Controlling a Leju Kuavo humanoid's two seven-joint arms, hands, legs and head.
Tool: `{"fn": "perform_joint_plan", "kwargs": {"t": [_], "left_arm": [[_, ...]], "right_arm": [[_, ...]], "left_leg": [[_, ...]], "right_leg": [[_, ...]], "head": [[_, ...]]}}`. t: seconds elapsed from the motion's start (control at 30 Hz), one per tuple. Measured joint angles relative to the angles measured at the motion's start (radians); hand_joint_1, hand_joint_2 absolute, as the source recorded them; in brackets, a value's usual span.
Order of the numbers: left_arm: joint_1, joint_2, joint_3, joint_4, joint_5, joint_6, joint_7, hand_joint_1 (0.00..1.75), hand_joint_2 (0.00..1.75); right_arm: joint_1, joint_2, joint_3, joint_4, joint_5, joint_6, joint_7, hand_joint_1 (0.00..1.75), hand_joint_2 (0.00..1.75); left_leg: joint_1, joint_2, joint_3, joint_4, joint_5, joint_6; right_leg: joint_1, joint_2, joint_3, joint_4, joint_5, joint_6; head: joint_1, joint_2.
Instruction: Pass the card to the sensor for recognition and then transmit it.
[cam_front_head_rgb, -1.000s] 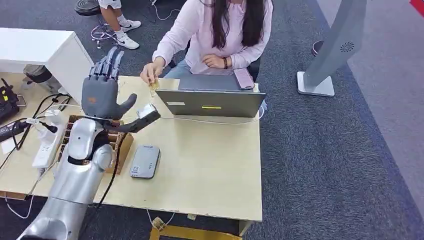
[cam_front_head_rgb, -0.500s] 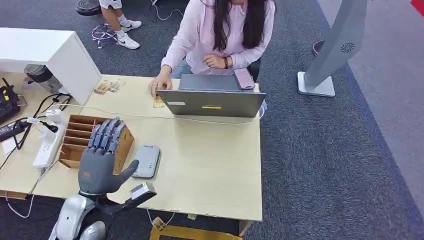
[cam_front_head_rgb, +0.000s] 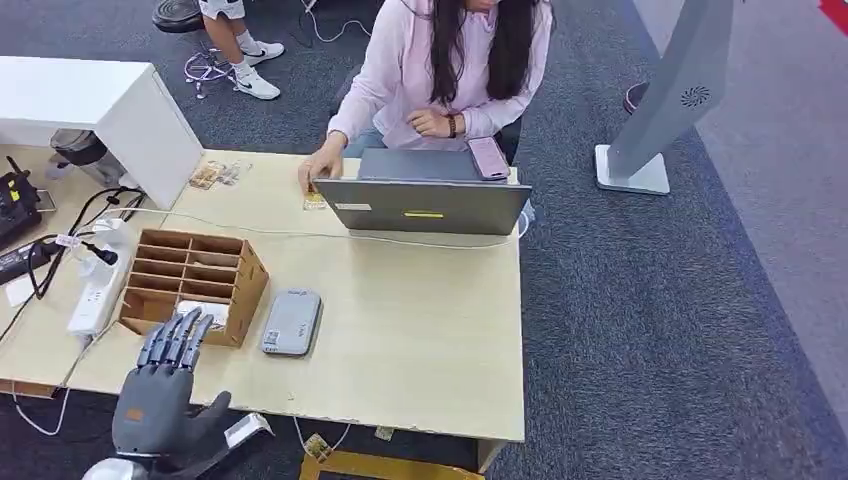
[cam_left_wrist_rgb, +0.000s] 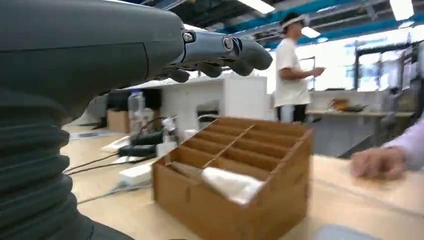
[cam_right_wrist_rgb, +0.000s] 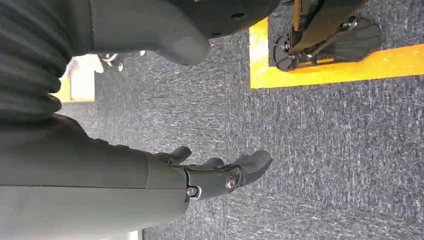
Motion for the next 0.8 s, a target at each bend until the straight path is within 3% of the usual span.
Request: {"fn": "perform_joint_plan", "kwargs": {"t": [0.13,0.33,0.8], "left_arm": [[-0.016,-0.010,0.096,0.054,-0.027,-0.065,-0.001,0.00,1.75],[-0.051,-0.015,0.178,0.118,-0.043,-0.090,-0.005,0.00,1.75],[-0.087,-0.019,0.211,0.159,-0.072,-0.096,-0.009,0.00,1.75]], "right_arm": [[0.000,0.000,0.000,0.000,0.008,0.011,-0.016,0.00,1.75],[-0.001,0.000,0.000,0.000,0.014,0.017,-0.023,0.00,1.75],[-0.001,0.000,0.000,0.000,0.018,0.025,-0.023,0.00,1.75]], "left_leg": [[0.000,-0.001,0.000,0.000,0.000,0.000],[0.000,-0.001,0.000,0.000,0.000,0.000],[0.000,-0.001,0.000,0.000,0.000,0.000]], "right_leg": [[0.000,-0.001,0.000,0.000,0.000,0.000],[0.000,-0.001,0.000,0.000,0.000,0.000],[0.000,-0.001,0.000,0.000,0.000,0.000]], "head": [[-0.001,0.000],[0.000,0.000],[0.000,0.000]]}}
